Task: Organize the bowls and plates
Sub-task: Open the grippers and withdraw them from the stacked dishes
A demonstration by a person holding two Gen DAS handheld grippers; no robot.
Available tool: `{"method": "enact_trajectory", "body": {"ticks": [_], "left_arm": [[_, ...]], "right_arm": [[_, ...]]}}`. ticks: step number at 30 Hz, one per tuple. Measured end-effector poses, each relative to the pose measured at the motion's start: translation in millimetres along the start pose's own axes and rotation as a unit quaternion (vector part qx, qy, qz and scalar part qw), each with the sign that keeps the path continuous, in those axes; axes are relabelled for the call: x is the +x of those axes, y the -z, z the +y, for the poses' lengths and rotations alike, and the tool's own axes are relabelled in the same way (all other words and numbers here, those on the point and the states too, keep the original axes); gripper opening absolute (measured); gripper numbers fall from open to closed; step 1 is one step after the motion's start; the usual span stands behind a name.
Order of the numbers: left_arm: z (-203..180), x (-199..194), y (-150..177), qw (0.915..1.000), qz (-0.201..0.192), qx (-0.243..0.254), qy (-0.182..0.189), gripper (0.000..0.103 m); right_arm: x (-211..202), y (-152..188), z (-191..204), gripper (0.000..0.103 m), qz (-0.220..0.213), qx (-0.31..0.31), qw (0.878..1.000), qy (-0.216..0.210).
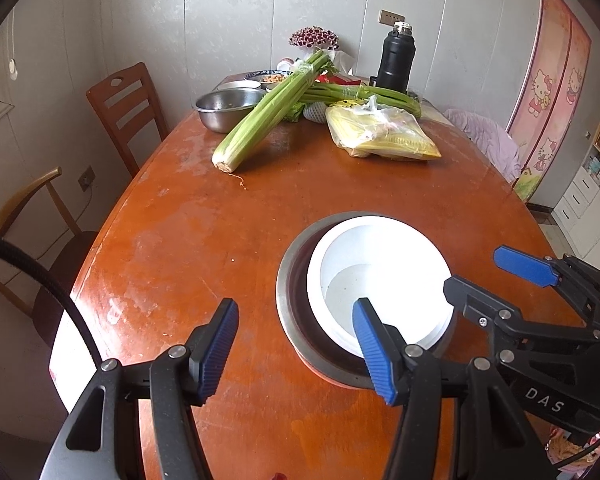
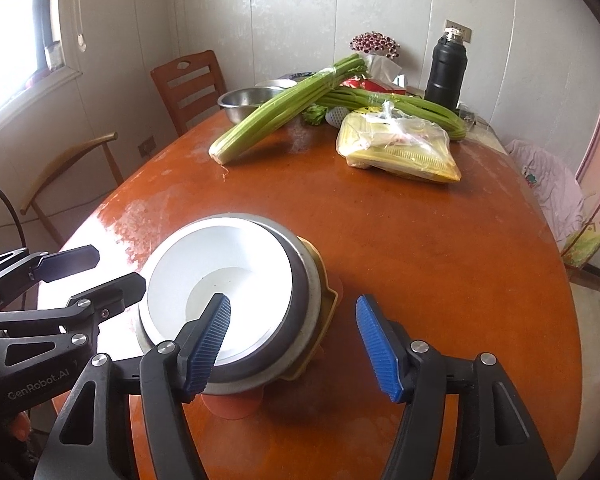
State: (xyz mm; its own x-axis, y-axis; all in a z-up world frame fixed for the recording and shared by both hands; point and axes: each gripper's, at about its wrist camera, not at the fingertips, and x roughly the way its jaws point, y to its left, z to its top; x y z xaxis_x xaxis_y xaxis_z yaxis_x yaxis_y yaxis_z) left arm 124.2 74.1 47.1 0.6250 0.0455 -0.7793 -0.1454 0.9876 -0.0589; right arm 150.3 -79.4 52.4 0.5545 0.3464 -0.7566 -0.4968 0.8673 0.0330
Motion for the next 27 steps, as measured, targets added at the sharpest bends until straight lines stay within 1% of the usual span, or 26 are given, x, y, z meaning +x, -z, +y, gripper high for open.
{"method": "enact_trajectory", "body": {"ticks": [7,12,20,27], "left_arm": [[-9,-17,14,0.9999,-0.014,0.006,-0.007,0.060],[-14,-31,33,0.9995,-0.030,-0.002,-0.008,0.060],[-20,-35,70,0.9998,-0.021,-0.005,-0.001,0.061],[-27,-38,94,0.9997,-0.023,0.000,0.006,0.061]], "right_arm": [[-20,13,1,0.069,-0.016,-0.002,1.000,-0.002],[-33,32,3,0.069,-0.019,-0.003,1.000,-0.004],[-45,76,7,0.071,-0.012,0.001,1.000,-0.002],[-56,102,7,0.072,-0.020,0.017,1.000,0.003]]}}
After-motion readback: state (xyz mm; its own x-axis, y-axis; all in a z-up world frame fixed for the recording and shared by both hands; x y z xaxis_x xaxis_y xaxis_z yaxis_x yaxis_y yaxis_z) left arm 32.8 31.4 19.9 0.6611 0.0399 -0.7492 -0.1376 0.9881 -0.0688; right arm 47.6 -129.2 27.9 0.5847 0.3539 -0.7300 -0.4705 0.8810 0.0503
